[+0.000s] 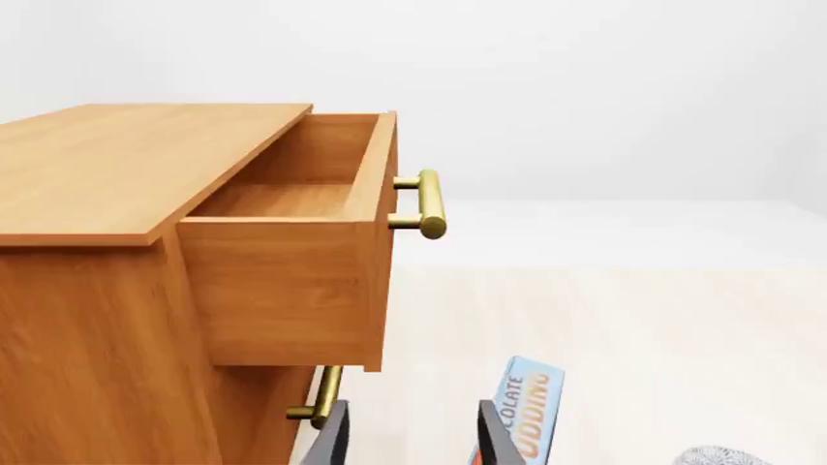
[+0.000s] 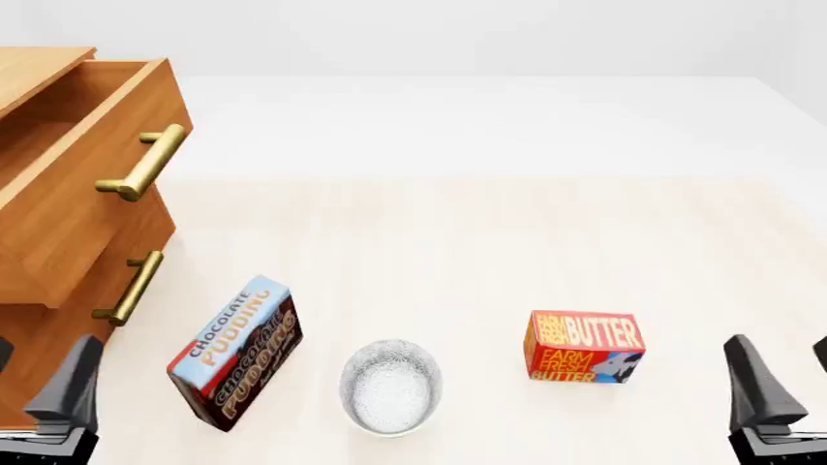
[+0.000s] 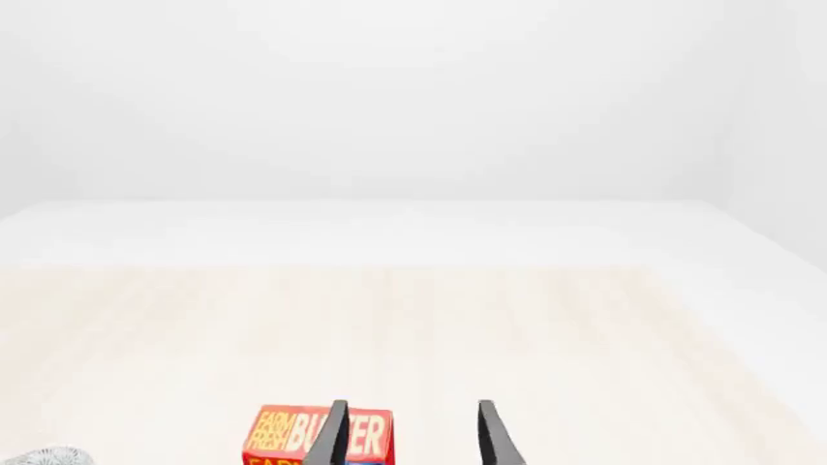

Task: Put the bowl in the top drawer of the cabinet.

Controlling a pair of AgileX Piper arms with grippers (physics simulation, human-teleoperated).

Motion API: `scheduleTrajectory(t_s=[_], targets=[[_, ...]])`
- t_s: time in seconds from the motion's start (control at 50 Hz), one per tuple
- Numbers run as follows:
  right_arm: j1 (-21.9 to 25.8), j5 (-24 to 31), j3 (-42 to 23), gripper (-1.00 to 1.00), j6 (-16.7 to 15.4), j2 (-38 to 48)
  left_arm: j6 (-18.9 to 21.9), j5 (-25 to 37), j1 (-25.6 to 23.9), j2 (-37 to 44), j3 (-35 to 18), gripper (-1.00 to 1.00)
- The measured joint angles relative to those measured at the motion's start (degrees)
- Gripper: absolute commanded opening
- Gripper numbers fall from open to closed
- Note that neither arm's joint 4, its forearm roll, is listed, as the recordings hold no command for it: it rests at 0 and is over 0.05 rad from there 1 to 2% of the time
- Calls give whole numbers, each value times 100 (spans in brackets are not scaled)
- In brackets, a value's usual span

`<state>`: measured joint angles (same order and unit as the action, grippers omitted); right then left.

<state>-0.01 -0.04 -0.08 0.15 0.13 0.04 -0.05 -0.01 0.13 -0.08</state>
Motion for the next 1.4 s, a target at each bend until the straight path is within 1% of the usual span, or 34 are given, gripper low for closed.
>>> scheduleTrajectory(t_s=[0.56, 0.74, 0.98, 1.4], targets=[[10, -8, -16, 100, -28, 24, 97, 9, -130, 26, -24, 100], [11, -8, -17, 100, -31, 25, 116, 82, -200, 16, -123, 100], [13, -9, -17, 100, -32, 25, 227, 344, -313, -2, -505, 100], [15, -9, -17, 100, -32, 26, 519, 1022, -623, -11, -1536, 100]])
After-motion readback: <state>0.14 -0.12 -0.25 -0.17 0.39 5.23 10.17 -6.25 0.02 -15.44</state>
